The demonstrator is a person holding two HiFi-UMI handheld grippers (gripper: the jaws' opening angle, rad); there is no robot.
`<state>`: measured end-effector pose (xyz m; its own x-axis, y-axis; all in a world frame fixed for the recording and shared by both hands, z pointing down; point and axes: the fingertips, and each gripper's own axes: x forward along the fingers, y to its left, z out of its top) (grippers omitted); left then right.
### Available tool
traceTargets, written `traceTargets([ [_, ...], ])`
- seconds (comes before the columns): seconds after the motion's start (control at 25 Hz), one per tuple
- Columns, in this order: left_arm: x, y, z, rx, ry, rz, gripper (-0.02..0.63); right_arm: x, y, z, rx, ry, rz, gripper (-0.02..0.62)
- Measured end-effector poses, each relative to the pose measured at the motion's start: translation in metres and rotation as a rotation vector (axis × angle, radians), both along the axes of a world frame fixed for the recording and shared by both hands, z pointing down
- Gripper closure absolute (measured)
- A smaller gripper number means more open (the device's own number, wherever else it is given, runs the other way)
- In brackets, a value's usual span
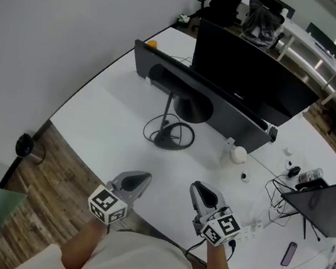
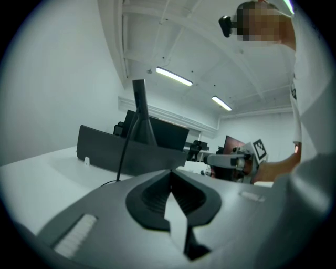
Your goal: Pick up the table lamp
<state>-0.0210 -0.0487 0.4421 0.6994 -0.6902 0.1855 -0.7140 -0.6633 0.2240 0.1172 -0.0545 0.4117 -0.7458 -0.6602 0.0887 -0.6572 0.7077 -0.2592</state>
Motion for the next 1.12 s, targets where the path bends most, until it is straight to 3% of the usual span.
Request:
traceTargets([
  [0.64, 0.026, -0.058, 0.023, -0.023, -0.027, -0.062, 0.611, -0.001, -0.053, 0.038, -0.011, 0.032, -0.102, 0.554],
  [1.12, -0.005, -0.084, 0.033, -0.034, -0.011, -0.030, 0.611, -0.044, -0.076, 0.038, -0.018, 0.047, -0.086, 0.554],
])
